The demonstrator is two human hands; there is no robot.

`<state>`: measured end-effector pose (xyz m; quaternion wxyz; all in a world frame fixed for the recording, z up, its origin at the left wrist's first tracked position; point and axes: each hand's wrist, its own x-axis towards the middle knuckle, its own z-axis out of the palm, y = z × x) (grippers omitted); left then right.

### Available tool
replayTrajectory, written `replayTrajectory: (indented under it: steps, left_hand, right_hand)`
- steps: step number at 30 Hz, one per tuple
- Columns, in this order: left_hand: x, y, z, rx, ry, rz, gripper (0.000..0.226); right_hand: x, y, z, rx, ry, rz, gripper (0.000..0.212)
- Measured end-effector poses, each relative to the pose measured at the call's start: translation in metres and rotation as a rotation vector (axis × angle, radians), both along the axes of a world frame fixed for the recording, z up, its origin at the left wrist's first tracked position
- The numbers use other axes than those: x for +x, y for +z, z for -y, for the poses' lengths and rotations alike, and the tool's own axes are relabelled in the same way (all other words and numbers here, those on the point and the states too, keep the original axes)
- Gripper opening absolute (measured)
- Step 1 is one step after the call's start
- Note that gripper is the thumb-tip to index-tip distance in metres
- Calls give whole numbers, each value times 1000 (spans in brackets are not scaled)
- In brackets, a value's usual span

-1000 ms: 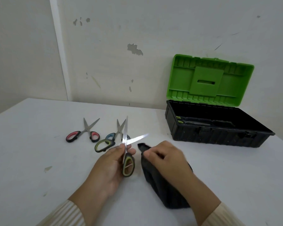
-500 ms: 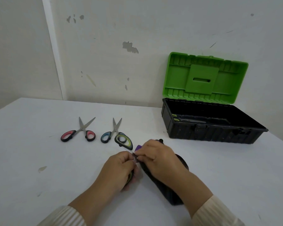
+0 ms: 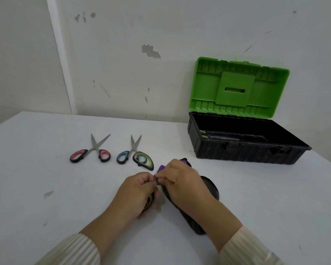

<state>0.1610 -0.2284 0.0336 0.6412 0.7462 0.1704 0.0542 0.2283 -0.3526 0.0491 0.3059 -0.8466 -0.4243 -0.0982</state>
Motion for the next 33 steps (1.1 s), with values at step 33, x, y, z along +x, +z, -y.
replayTrajectory:
  steps: [33]
  left_hand:
    - [7,9,-7,-795,298,269,13]
  right_hand:
    - [-23,-6,-18,240,0,-596,9]
